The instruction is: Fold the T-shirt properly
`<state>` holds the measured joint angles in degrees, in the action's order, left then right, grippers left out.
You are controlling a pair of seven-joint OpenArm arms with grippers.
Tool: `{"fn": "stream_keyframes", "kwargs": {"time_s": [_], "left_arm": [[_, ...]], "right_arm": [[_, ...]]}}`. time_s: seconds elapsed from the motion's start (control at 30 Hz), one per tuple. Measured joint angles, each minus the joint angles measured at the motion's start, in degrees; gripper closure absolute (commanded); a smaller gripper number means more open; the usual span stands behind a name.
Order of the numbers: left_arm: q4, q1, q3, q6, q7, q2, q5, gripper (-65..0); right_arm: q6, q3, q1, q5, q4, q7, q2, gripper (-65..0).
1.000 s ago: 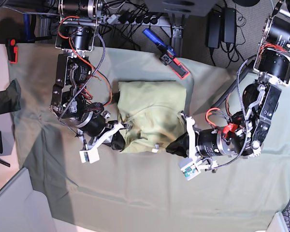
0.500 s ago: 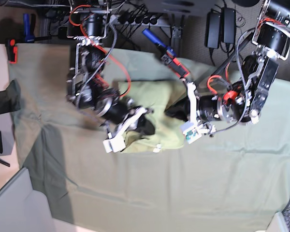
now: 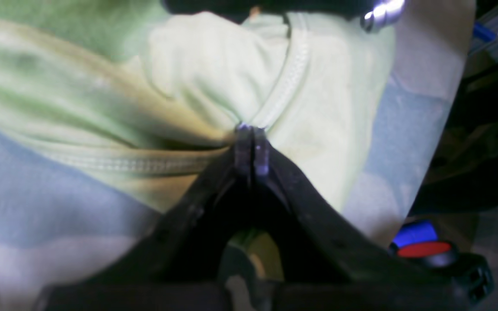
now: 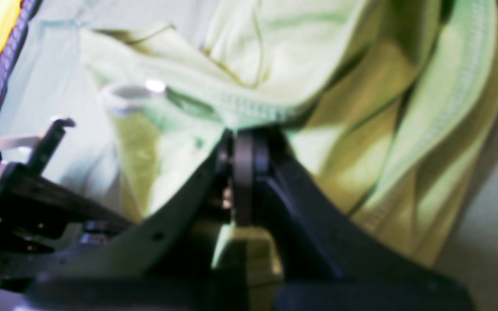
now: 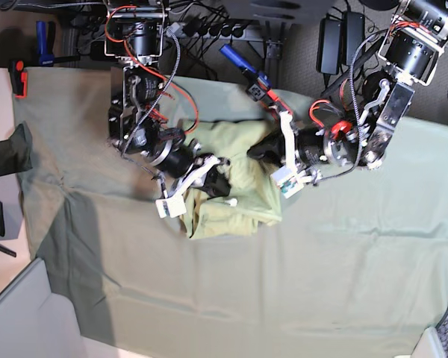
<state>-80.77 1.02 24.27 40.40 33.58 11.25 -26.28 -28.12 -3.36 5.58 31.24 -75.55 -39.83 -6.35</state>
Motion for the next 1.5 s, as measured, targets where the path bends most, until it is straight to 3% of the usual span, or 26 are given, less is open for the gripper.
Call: {"fn": "stream_keyframes", "kwargs": {"time_s": [0.2,0.43,0.63,0.83,0.97,1.07,1.23,1.5], "left_arm": [[0.33,0.98,0.04,0.37,0.59,-0.63,0.11,0.0],[-9.27,1.18,0.15,-0.81,10.23,-0.63,-0.59,0.0],[-16.83,1.51,0.20,-0.90,13.57,-0.72,-3.61,0.0],[-20.61,1.16,-1.05,-0.87,14.14,3.13,-3.32,0.0],[-25.86,-0.79,-5.53,-0.94,13.97,9.66,-4.59,0.0],[-27.96,-2.89,-10.75,-1.25,15.17,14.60,-7.72,0.0],[-28.96,-7.19,-21.07,-1.31,18.01,20.00,-15.76,0.0],[-29.44,-19.45,-38.29,-0.94,24.28,22.40,-23.23,0.0]], "right_arm": [[-0.02,0.00,0.13,0.07,0.15,0.02,0.00,0.0],[-0.26,0.00,-0.39,0.04,-7.37,-4.72,0.00,0.0],[-0.33,0.00,-0.17,1.49,-17.68,-7.52,-0.28,0.0],[-0.35,-1.11,-0.76,1.38,-19.23,-10.05,-0.28,0.0],[-0.28,-3.72,-1.33,1.86,-23.85,-10.62,-1.29,0.0],[-0.31,-6.86,-3.15,1.42,-26.71,-10.71,-4.28,0.0],[-0.28,-14.58,-8.94,1.36,-28.57,-10.80,-10.12,0.0],[-0.26,-30.86,-24.28,9.07,-30.25,-13.07,-14.58,0.0]]}}
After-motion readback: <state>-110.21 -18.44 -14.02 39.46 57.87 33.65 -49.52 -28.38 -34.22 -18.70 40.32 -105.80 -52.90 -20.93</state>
